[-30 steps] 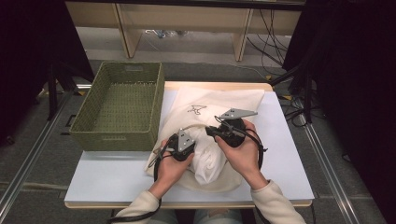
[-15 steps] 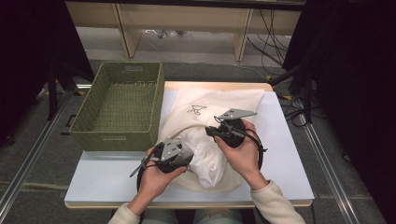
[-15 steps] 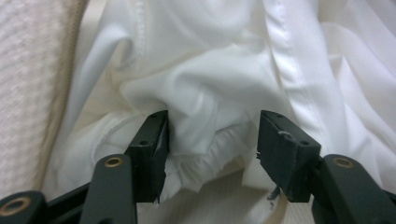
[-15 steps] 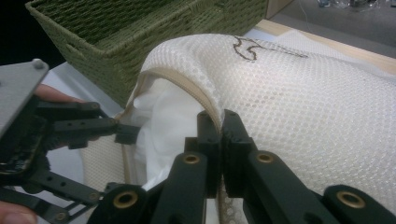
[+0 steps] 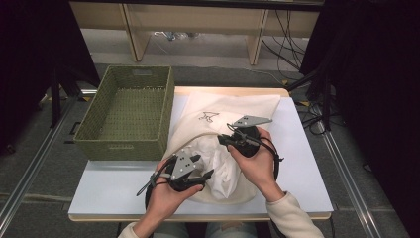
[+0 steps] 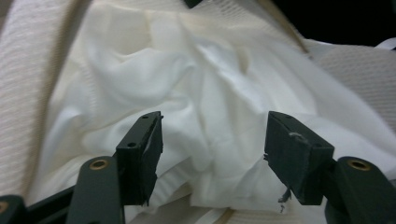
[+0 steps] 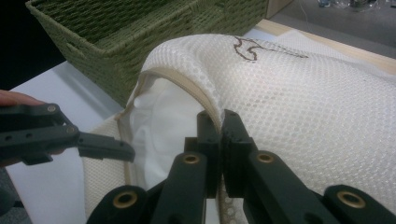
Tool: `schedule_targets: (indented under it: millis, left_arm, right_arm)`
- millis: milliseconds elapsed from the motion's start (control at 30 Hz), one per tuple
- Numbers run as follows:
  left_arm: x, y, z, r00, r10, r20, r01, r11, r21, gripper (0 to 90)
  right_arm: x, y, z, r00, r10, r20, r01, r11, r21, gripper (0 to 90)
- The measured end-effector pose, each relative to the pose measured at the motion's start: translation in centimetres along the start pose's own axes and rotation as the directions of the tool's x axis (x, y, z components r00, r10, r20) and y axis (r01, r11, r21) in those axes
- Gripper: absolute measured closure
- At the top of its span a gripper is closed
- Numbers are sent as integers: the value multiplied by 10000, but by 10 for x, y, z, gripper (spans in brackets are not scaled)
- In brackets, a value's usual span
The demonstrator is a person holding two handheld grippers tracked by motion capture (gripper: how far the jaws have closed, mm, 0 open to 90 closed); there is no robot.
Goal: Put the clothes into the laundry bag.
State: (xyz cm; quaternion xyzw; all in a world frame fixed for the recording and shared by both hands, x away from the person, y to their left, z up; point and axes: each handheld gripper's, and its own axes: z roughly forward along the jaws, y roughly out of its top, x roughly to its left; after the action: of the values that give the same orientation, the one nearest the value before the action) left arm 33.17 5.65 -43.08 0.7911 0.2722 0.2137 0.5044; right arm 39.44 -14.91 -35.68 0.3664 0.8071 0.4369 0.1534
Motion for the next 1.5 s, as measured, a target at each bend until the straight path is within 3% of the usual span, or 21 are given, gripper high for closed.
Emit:
schedule_targets:
  millis: [233, 467, 500, 567, 667, 733, 800, 900, 1000, 1033, 1167, 1267, 1433, 1500]
  left_arm:
    - [-16, -3, 15, 9991, 110, 405, -131, 9986, 521, 289]
    - [-21, -8, 31, 9978, 277, 604, -344, 9932, 1113, 269]
    - [-21, -8, 32, 9966, 491, 669, -569, 9909, 1216, 269]
    - [-23, -9, 35, 9962, 450, 739, -549, 9889, 1377, 268]
    - [-25, -12, 43, 9972, 521, 538, -591, 9887, 1377, 268]
    - [-24, -12, 46, 9957, 755, 533, -837, 9813, 1733, 269]
    - [-24, -13, 50, 9954, 795, 534, -880, 9796, 1807, 270]
    - [-25, -15, 54, 9954, 807, 523, -889, 9799, 1787, 281]
    - [-25, -17, 56, 9960, 770, 454, -838, 9812, 1739, 287]
    - [-24, -17, 57, 9955, 788, 521, -871, 9791, 1836, 291]
    - [-23, -18, 60, 9955, 860, 394, -919, 9784, 1853, 327]
    - [-22, -20, 63, 9919, 1177, 483, -1253, 9697, 2096, 381]
    - [-22, -20, 67, 9861, 1646, 235, -1657, 9609, 2217, 519]
    - [-20, -20, 68, 9859, 1666, 165, -1661, 9612, 2200, 580]
  right_arm:
    - [2, 0, -1, 9998, 196, -17, -196, 9997, 122, 881]
    - [2, 0, -1, 9995, 324, -35, -323, 9993, 161, 881]
    - [2, 0, -1, 9998, 211, -41, -210, 9997, 141, 881]
    - [1, 0, 0, 9999, 2, -101, -1, 10000, 65, 881]
    - [1, 0, 0, 10000, 17, -16, -17, 9999, 101, 881]
    - [2, 0, 0, 10000, 68, 4, -68, 9999, 125, 881]
    - [2, 0, 0, 10000, 69, 2, -69, 9999, 131, 881]
    - [0, 0, 1, 9999, 1, -120, 0, 9999, 105, 881]
    - [1, 0, 0, 9997, 252, -63, -251, 9995, 179, 881]
    - [0, 0, 1, 9999, 113, -107, -112, 9998, 136, 881]
    - [2, 0, 0, 9996, 262, -92, -260, 9995, 195, 881]
    - [3, 0, 1, 9993, 359, -101, -357, 9991, 224, 881]
    - [3, -1, 2, 9998, 183, 33, -183, 9996, 210, 881]
    - [3, -1, 2, 9997, 233, -56, -231, 9994, 276, 881]
